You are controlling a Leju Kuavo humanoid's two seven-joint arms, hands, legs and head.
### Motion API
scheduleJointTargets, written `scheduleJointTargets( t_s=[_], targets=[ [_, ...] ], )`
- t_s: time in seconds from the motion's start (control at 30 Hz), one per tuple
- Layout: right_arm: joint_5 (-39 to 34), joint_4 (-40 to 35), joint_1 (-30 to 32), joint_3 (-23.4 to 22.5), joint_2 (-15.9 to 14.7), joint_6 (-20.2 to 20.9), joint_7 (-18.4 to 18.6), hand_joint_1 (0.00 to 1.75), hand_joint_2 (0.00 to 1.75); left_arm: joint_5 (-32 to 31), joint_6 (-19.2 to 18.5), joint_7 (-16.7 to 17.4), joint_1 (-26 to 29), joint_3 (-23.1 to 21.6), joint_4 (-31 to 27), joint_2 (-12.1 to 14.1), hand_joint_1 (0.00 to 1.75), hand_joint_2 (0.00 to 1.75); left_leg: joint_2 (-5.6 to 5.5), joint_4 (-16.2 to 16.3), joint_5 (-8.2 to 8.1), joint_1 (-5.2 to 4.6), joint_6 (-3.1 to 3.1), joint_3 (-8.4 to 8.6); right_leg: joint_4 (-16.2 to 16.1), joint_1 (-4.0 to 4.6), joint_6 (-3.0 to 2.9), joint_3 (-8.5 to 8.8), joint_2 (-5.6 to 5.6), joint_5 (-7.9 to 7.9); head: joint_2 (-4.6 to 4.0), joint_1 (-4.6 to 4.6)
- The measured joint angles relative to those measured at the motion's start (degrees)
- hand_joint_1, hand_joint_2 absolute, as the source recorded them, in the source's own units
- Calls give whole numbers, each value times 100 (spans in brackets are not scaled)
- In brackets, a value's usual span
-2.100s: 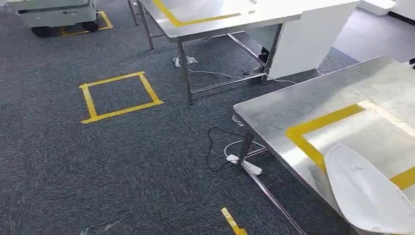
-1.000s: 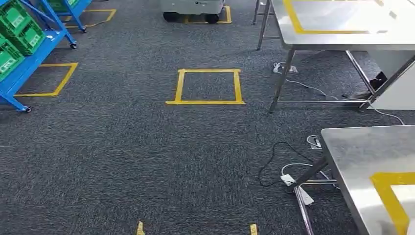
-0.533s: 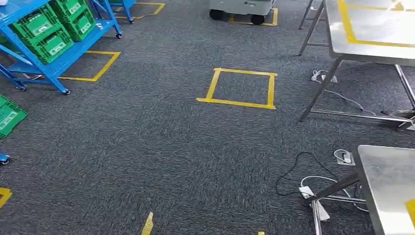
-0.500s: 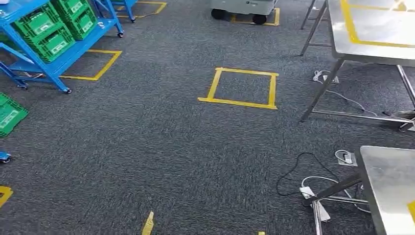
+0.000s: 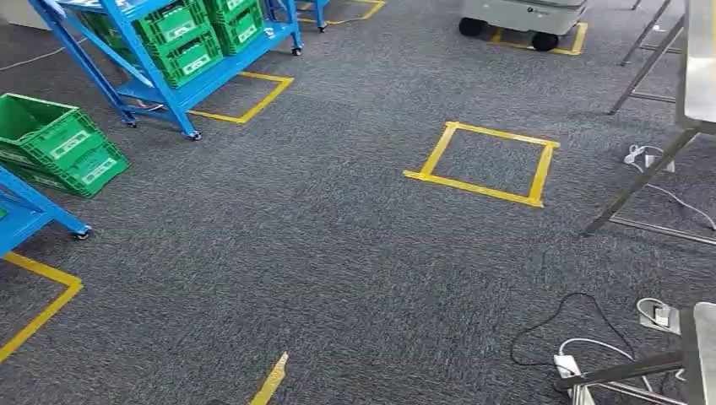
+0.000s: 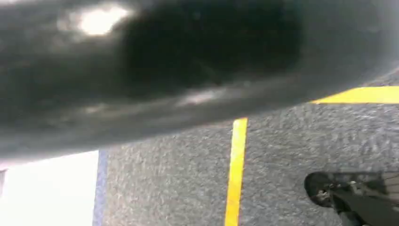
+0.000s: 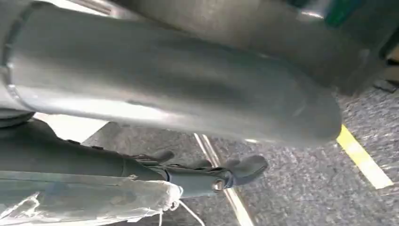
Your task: Take the parts from the cabinet and place them on the table.
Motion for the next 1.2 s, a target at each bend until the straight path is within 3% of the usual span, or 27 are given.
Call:
scheduleJointTargets(
  t_s=[0.03,0.07,0.1,0.17,0.2,0.23,0.3,0.33,0.37,0.5,0.53,0.57,0.6,0.67,0.7,0.73,0.77,0.8,0.83,0.87,0.9,1.0,1.03,1.07,1.1,1.17,1.2],
  targets=[
    [4,4,-4,0,0,-7,2,0,0,-13,11,-4,4,2,0,-4,0,0,237,77,-80,-16,-11,-24,-23,-2,-30,17,-91,13,0,-9],
    [15,2,0,0,0,-26,0,0,0,-20,15,-6,-6,2,0,-13,0,0,548,341,-263,-28,-36,-149,-36,6,-88,23,-164,10,0,-83],
    [35,2,10,0,2,-26,0,0,0,-28,15,-7,-28,2,0,-15,0,0,711,812,-510,-22,-60,-380,-36,27,-103,19,-276,2,0,-76],
    [118,4,35,2,0,-53,2,0,0,-57,15,-7,-41,2,0,-31,0,0,821,1658,-844,-12,-78,-789,-35,55,-127,15,-478,-16,0,-76],
    [158,7,34,2,0,-68,2,0,0,-63,15,-4,-31,4,0,-37,0,0,836,1807,-844,-7,-84,-856,-35,64,-133,18,-559,-21,0,-79],
    [183,7,25,2,2,-85,2,0,0,-66,15,-5,-14,4,0,-39,0,0,844,1692,-712,-7,-72,-788,-35,75,-135,23,-632,-29,0,-78],
    [268,7,11,2,11,-105,2,0,0,-74,13,-4,-3,7,0,-37,0,0,939,810,-217,-36,2,-297,-35,94,-127,68,-777,-57,0,-79],
    [311,7,10,2,13,-118,2,0,0,-74,13,-4,-11,7,0,-37,0,0,1143,372,-43,-80,66,-42,-37,99,-121,96,-831,-71,0,-79],
    [372,4,10,2,18,-131,2,0,0,-76,11,-4,-34,9,0,-28,0,0,1494,96,-92,-167,135,104,-23,139,-90,108,-901,-103,0,-79],
    [584,4,-21,2,28,-166,53,0,0,-101,-11,-4,-31,22,0,-30,0,0,1227,-16,-74,-172,219,74,-50,155,-2,168,-1191,-141,0,-85],
    [617,4,-30,2,28,-171,63,0,0,-107,-13,-4,-18,22,0,-44,0,0,1165,-77,-28,-112,234,129,4,129,49,126,-984,-207,0,-92],
    [634,4,-33,2,28,-181,70,0,0,-118,-13,-4,-24,24,0,-37,0,0,1106,-78,-22,-97,265,131,233,108,66,36,-645,-355,0,-50],
    [643,4,-25,2,28,-182,72,0,0,-122,-13,-7,-48,24,0,-39,0,0,1020,-77,-18,-89,283,118,623,88,85,-150,-472,-546,0,-35],
    [654,4,5,2,28,-179,79,0,0,-138,-18,-7,-73,24,0,-50,0,0,838,-74,-20,-87,289,109,1517,68,122,-615,-357,-906,0,-24],
    [660,7,16,2,28,-179,87,0,0,-144,-24,-7,-66,24,0,-52,0,0,750,-74,-20,-85,288,115,1739,67,137,-761,-349,-918,0,-22],
    [662,7,13,2,28,-179,87,0,0,-146,-24,-7,-51,24,0,-57,0,0,678,-71,-22,-82,285,125,1674,63,144,-764,-346,-792,0,-22],
    [662,7,3,2,26,-179,87,0,0,-153,-24,-4,-37,24,0,-57,0,0,587,-68,-23,-73,278,142,1350,53,151,-634,-338,-522,0,-22],
    [664,7,-3,2,26,-177,89,0,0,-153,-22,-4,-36,24,0,-59,0,0,491,-63,-33,-62,254,163,849,31,161,-413,-289,-207,0,-24],
    [667,7,4,2,26,-173,94,0,0,-153,-22,-4,-41,26,0,-59,0,0,414,-57,-46,-50,227,178,349,-2,174,-188,-145,54,0,-22],
    [667,4,9,2,28,-168,94,0,0,-153,-22,-7,-50,24,0,-57,0,0,350,-48,-48,-60,187,165,138,-34,193,-88,159,7,0,-2],
    [667,4,11,4,28,-166,94,0,0,-155,-22,-4,-69,24,0,-55,0,0,258,16,-58,-72,151,116,-29,-52,151,-11,171,-20,0,0],
    [667,4,9,4,28,-160,103,0,0,-155,-20,-4,-18,26,0,-52,0,0,97,-9,3,-24,51,49,26,5,64,-15,13,0,0,-7],
    [669,4,4,4,28,-160,105,0,0,-155,-20,-4,-14,28,0,-37,0,0,126,17,-40,-16,27,34,-10,-37,23,3,-78,22,0,0],
    [680,7,0,4,28,-162,105,0,0,-159,-18,-4,-11,28,0,-48,0,0,467,156,-145,-55,-1,-20,-16,-21,-4,14,-131,18,0,-36],
    [704,7,3,4,28,-160,105,0,0,-166,-20,7,-29,29,0,-46,0,0,687,507,-351,-48,-30,-194,-17,-7,-43,18,-219,5,0,-85],
    [778,7,31,4,28,-157,105,0,0,-179,-20,9,-59,26,0,-48,0,0,817,1467,-764,-34,-56,-671,-16,20,-78,24,-430,-21,0,-79],
    [800,9,32,4,26,-157,105,0,0,-181,-20,11,-53,26,0,-50,0,0,831,1779,-833,-23,-62,-833,-16,27,-89,28,-516,-33,0,-76]
  ],
)
